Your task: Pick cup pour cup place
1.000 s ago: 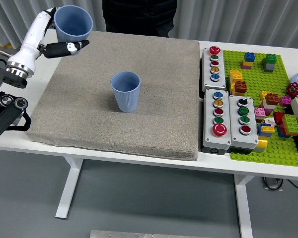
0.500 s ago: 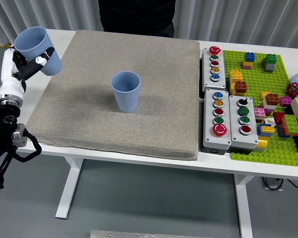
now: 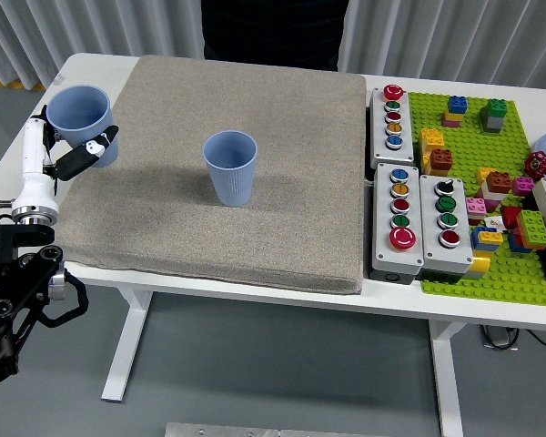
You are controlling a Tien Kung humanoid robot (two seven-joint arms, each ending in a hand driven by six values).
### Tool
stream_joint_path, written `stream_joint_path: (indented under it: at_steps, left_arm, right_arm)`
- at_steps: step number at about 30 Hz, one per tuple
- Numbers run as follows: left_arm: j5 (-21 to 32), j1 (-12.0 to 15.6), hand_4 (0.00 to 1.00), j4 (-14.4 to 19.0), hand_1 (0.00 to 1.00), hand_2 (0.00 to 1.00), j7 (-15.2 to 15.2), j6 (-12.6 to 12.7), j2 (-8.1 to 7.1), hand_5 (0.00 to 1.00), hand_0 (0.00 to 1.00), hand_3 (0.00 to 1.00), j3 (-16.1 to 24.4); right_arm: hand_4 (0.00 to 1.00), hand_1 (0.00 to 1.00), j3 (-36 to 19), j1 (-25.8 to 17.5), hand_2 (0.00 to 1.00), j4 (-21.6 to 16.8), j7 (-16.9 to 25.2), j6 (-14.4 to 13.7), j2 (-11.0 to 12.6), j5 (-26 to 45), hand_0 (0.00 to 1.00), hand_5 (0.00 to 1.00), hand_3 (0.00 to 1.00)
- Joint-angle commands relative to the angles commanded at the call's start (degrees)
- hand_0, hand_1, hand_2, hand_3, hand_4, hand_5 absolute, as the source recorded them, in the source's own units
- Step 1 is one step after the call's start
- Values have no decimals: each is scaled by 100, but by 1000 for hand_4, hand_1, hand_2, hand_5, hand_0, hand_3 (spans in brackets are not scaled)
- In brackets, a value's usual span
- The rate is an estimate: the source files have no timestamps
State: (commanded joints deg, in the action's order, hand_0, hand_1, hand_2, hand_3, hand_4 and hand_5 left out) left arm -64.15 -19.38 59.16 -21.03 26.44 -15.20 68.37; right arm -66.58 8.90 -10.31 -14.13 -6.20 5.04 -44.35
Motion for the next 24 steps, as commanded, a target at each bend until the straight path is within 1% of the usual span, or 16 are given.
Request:
stream_joint_path:
  at_steps: [1, 2, 6, 9, 12, 20, 24]
  left_arm:
    - [25, -7, 781, -33, 523, 516, -41, 1, 16, 69, 551, 519, -9]
    - [108, -22, 781, -102, 523, 516, -119, 13, 68, 69, 551, 519, -40]
    - [227, -52, 781, -273, 522, 519, -251, 71, 169, 68, 556, 521, -140]
    - [209, -84, 782, -405, 522, 518, -270, 106, 204, 77, 559, 520, -225]
    - [175, -144, 782, -645, 522, 518, -300, 139, 253, 77, 559, 520, -344]
    - [252, -280, 781, -937, 523, 518, -370, 196, 303, 79, 560, 520, -524]
    - [259, -304, 781, -972, 523, 519, -357, 194, 317, 82, 560, 520, -555]
  right_arm:
    - [331, 698, 3, 1, 747, 0, 1, 0, 0, 4, 724, 286, 707]
    - [331, 698, 12, 7, 747, 0, 3, -1, 0, 16, 724, 286, 707]
    - [331, 698, 12, 15, 747, 0, 3, 2, 2, 11, 724, 285, 706]
    - [330, 698, 15, 17, 746, 0, 3, 2, 2, 15, 724, 286, 706]
    - [330, 698, 17, 25, 746, 0, 2, 2, -2, 15, 724, 286, 706]
    - [329, 698, 28, 65, 745, 0, 5, -6, 0, 35, 724, 282, 706]
    - [329, 698, 32, 74, 745, 0, 3, -9, 0, 42, 724, 282, 705]
